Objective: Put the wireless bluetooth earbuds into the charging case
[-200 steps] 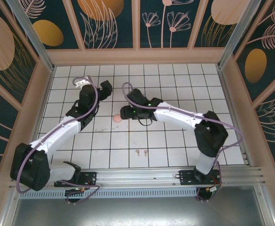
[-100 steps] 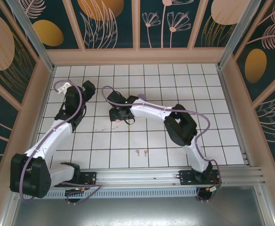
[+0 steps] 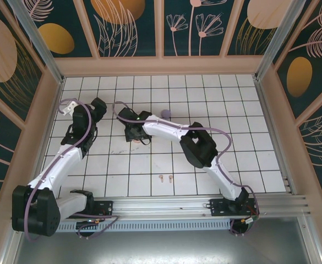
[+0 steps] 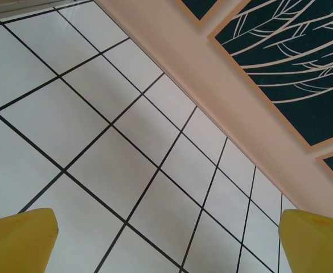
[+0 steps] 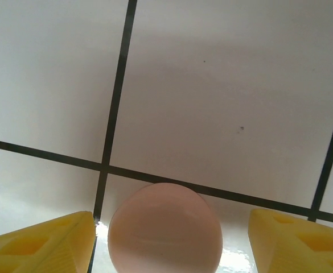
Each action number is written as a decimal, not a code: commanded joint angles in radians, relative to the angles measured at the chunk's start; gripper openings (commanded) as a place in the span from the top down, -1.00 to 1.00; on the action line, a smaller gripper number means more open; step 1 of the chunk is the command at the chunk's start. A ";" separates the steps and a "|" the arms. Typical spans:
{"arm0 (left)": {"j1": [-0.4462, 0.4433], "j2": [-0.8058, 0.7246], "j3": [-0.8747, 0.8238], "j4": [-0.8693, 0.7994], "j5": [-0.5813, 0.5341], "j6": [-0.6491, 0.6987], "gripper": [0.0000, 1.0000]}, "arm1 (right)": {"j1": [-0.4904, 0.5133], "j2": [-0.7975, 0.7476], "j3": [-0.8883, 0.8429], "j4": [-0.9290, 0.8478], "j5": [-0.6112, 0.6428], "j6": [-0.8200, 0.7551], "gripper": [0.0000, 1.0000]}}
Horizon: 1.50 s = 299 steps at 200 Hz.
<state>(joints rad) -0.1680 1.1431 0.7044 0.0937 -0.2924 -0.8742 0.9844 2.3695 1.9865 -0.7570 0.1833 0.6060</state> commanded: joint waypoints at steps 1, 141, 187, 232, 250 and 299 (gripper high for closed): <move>0.011 -0.019 -0.011 0.011 0.001 -0.017 -0.97 | 0.017 0.032 0.040 -0.060 0.026 0.023 -0.42; 0.015 -0.048 -0.066 -0.004 -0.004 -0.127 -0.97 | 0.017 0.086 0.081 -0.058 0.060 0.057 -0.21; 0.016 -0.051 -0.096 0.030 0.037 -0.161 -0.97 | 0.017 0.061 0.055 -0.041 0.052 0.056 0.16; 0.016 -0.060 -0.129 0.087 0.095 -0.154 -0.97 | 0.012 -0.032 -0.035 0.019 0.044 0.061 0.30; 0.017 -0.079 -0.145 0.117 0.112 -0.146 -0.97 | 0.006 -0.077 -0.066 0.041 0.044 0.062 0.31; 0.016 -0.128 -0.180 0.207 0.200 -0.112 -0.97 | -0.027 -0.218 -0.160 0.105 0.042 0.060 0.32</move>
<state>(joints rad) -0.1577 1.0389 0.5434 0.2104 -0.1619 -1.0210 0.9829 2.2810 1.8618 -0.7074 0.2298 0.6579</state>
